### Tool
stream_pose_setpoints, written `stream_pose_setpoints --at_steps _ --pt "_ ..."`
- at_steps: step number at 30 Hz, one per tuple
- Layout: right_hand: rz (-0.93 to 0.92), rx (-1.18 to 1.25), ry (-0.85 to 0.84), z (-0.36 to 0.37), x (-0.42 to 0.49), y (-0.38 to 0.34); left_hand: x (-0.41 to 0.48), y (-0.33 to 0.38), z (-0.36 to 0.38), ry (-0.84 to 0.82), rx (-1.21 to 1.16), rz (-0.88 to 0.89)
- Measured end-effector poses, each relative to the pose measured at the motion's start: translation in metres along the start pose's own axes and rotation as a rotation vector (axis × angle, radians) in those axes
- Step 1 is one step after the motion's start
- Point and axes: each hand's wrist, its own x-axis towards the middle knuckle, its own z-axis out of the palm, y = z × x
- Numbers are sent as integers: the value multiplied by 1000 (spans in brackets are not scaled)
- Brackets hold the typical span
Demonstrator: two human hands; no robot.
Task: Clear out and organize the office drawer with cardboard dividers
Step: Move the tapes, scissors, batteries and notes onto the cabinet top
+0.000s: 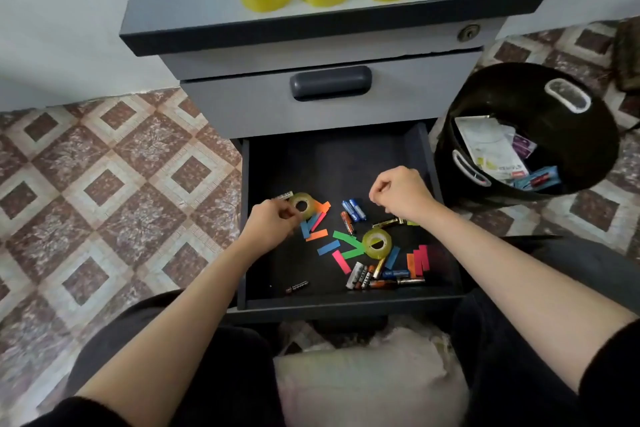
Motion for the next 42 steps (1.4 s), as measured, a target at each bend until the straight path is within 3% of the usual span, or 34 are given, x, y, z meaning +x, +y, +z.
stream_pose_setpoints --at_steps 10,18,28,36,42 --pt "3 -246 -167 46 22 13 21 2 40 -106 119 82" --pt "-33 -575 -282 59 31 26 36 10 74 -35 178 160" --pt "-50 -458 -184 61 32 33 50 20 99 -21 266 153" --pt "40 -433 -161 53 31 33 55 27 113 44 369 143" --pt "105 -270 -152 54 36 37 54 25 109 39 383 139"
